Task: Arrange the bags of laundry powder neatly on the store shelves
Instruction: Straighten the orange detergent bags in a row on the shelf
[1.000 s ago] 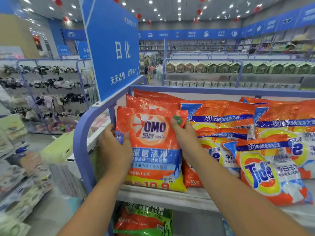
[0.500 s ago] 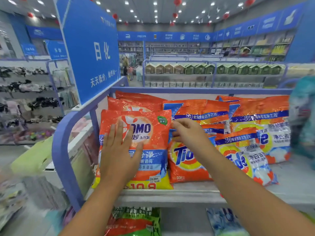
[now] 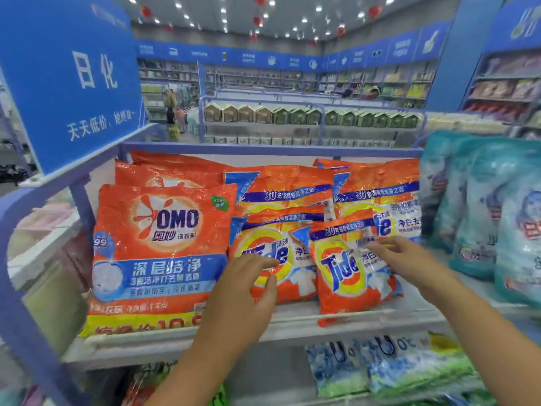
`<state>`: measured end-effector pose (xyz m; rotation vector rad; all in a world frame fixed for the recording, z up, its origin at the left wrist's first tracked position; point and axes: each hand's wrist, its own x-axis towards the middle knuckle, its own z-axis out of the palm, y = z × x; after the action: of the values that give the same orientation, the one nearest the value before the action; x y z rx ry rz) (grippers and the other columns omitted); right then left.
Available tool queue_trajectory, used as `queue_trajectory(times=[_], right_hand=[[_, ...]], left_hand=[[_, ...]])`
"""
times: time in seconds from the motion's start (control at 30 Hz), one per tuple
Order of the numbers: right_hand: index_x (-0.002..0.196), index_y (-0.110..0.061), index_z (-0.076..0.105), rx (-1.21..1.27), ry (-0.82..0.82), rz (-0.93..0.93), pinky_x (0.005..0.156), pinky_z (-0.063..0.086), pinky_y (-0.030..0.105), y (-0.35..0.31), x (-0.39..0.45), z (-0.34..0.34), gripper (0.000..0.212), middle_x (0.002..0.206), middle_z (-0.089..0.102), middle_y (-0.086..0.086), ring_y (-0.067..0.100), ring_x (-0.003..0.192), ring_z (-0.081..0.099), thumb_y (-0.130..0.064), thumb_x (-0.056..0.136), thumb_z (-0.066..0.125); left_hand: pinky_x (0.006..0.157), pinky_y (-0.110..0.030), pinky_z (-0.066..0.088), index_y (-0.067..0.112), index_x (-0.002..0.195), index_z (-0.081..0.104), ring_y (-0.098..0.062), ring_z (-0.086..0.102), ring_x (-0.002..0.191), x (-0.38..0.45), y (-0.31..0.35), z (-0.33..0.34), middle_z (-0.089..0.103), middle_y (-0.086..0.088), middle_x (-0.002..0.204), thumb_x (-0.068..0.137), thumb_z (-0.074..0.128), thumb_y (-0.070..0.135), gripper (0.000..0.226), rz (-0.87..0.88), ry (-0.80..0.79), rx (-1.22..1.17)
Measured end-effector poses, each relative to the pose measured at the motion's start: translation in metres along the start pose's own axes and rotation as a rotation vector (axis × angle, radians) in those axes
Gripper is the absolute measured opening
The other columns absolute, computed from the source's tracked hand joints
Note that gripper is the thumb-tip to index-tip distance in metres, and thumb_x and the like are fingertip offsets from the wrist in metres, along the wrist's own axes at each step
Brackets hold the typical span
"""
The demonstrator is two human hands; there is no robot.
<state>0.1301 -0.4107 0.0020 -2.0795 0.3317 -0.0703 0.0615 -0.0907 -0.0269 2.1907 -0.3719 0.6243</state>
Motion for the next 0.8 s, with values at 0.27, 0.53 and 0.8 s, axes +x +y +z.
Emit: queue_trajectory(times=[0.27, 0.53, 0.8], right_hand=[[0.148, -0.021, 0.049, 0.105, -0.084, -0.047, 0.11, 0.044, 0.043, 0.043, 0.036, 0.012, 0.075, 0.151, 0.05, 0.001, 0.022, 0.133, 0.051, -0.057, 0.086, 0.068], [0.103, -0.038, 0.071, 0.471, -0.169, -0.301, 0.088, 0.058, 0.039, 0.002, 0.001, 0.004, 0.023, 0.104, 0.076, -0.016, 0.008, 0.099, 0.072, -0.052, 0.085, 0.068], [0.104, -0.032, 0.05, 0.308, -0.117, -0.421, 0.085, 0.051, 0.032, -0.013, -0.036, 0.105, 0.011, 0.106, 0.062, -0.017, 0.005, 0.102, 0.059, -0.034, 0.099, 0.06]], left_hand=[[0.097, -0.03, 0.048, 0.036, 0.116, 0.069, 0.004, 0.054, 0.107, 0.015, 0.003, 0.051, 0.06, 0.027, 0.106, 0.089, 0.066, 0.046, 0.029, -0.186, 0.025, 0.181], [0.092, -0.01, 0.038, 0.041, 0.119, 0.059, -0.006, 0.05, 0.119, 0.021, 0.027, 0.068, 0.056, 0.026, 0.114, 0.085, 0.036, 0.082, 0.058, -0.385, 0.09, 0.104], [0.124, -0.042, 0.006, 0.045, 0.158, -0.007, -0.01, -0.007, 0.156, 0.018, 0.045, 0.051, -0.01, 0.013, 0.169, 0.097, 0.049, 0.056, 0.083, -0.306, 0.291, 0.285]])
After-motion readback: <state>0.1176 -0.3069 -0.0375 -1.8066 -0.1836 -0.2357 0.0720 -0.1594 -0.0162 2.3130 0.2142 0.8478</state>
